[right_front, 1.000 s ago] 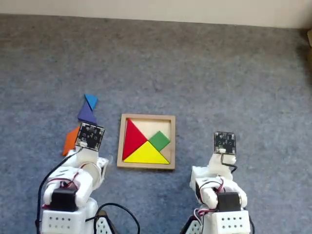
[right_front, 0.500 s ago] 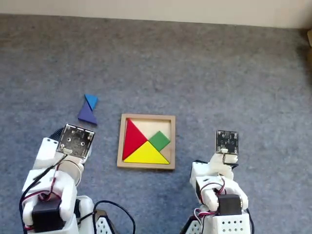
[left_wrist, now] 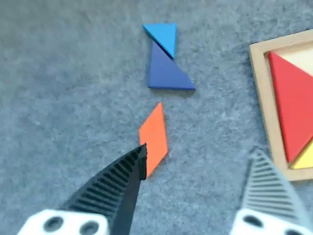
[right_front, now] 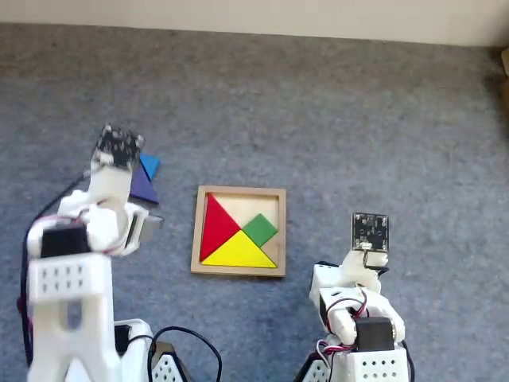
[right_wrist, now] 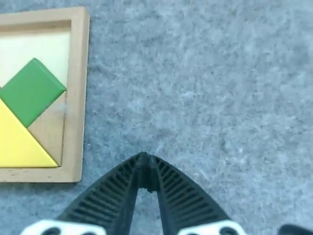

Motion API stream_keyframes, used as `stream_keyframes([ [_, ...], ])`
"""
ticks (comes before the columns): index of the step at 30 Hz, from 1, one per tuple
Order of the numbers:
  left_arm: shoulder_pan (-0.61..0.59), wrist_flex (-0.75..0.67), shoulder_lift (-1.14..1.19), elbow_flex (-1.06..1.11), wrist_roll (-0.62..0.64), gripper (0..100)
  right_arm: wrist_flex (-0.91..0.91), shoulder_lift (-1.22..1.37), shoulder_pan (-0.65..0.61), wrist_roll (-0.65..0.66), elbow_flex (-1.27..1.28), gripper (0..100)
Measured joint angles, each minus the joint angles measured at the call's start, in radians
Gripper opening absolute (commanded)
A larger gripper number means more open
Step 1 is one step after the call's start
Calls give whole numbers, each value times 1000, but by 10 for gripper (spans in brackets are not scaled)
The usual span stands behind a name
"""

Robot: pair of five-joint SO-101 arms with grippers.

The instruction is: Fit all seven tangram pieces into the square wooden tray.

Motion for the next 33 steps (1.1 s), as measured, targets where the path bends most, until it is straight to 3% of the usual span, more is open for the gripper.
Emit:
stream_keyframes([
  [12, 0, -232, 509, -232, 186, 325, 0, 0, 0, 0, 0, 6],
  [33, 0, -368, 1227, -677, 195, 274, 0, 0, 0, 0, 0, 6],
])
